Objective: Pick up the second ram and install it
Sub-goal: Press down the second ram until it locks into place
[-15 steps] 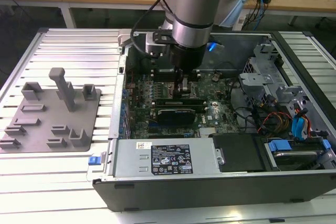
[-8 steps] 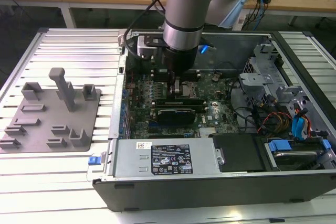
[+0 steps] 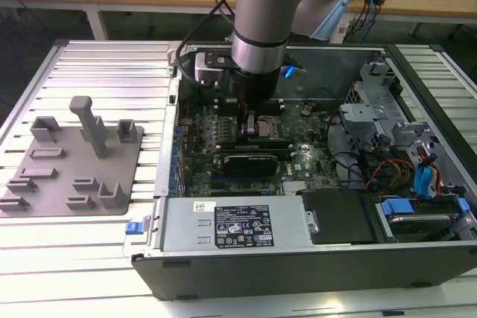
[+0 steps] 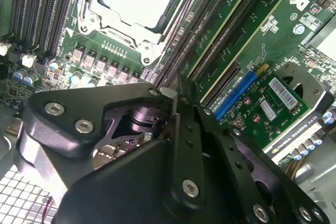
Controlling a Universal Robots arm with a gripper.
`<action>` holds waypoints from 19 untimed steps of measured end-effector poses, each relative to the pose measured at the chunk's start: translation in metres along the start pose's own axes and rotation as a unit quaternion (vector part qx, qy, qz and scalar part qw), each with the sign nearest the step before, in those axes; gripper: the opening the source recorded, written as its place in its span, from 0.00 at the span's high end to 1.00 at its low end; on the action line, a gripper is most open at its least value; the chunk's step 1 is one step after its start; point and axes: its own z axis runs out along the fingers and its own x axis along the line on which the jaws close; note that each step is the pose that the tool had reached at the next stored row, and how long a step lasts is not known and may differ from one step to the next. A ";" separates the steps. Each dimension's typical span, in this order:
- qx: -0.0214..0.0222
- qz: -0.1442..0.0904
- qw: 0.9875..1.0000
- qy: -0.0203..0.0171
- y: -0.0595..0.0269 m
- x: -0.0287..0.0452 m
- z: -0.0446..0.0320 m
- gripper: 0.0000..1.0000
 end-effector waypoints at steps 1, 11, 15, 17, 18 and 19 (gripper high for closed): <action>0.000 0.000 1.000 0.000 0.0000 0.0000 0.0001 0.92; 0.000 0.000 1.000 0.000 0.0013 0.0001 -0.0175 0.92; 0.000 0.000 1.000 0.000 0.0000 0.0001 -0.0242 0.92; 0.000 0.000 1.000 0.000 -0.0057 0.0000 -0.0244 0.92; 0.000 0.000 1.000 0.000 -0.0182 -0.0001 -0.0251 0.92; -0.001 0.000 1.000 0.000 -0.0253 -0.0002 -0.0256 0.92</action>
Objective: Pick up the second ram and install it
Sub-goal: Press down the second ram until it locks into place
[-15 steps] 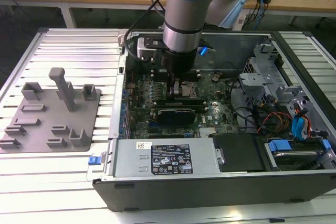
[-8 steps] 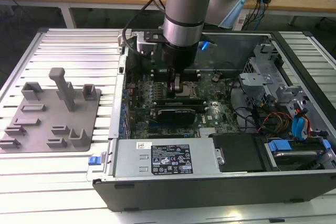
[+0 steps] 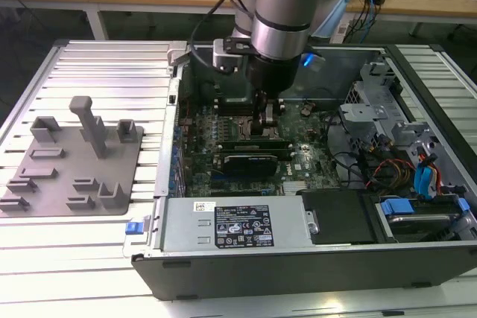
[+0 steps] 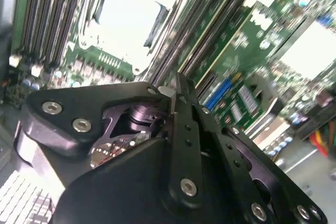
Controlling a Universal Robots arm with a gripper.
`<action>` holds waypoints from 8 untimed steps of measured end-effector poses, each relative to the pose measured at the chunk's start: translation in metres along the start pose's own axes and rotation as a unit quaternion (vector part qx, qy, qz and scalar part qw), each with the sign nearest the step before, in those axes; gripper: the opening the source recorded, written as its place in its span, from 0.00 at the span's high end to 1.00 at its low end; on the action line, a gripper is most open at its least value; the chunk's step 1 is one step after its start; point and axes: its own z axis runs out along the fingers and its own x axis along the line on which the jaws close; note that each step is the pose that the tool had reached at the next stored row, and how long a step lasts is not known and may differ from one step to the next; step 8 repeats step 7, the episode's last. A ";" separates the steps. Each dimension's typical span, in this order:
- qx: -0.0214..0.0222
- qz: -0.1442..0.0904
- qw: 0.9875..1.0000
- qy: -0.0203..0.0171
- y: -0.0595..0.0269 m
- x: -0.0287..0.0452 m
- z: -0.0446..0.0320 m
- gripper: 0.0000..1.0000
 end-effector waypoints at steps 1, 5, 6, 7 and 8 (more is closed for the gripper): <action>-0.001 0.000 1.000 0.000 -0.0082 -0.0001 -0.0004 0.92; -0.001 0.000 1.000 0.000 -0.0099 -0.0002 -0.0005 0.92; -0.001 0.000 1.000 0.000 -0.0099 -0.0002 -0.0005 0.92; -0.001 0.000 1.000 0.000 -0.0099 -0.0002 -0.0005 0.92; -0.001 0.000 1.000 0.000 -0.0099 -0.0002 -0.0005 0.92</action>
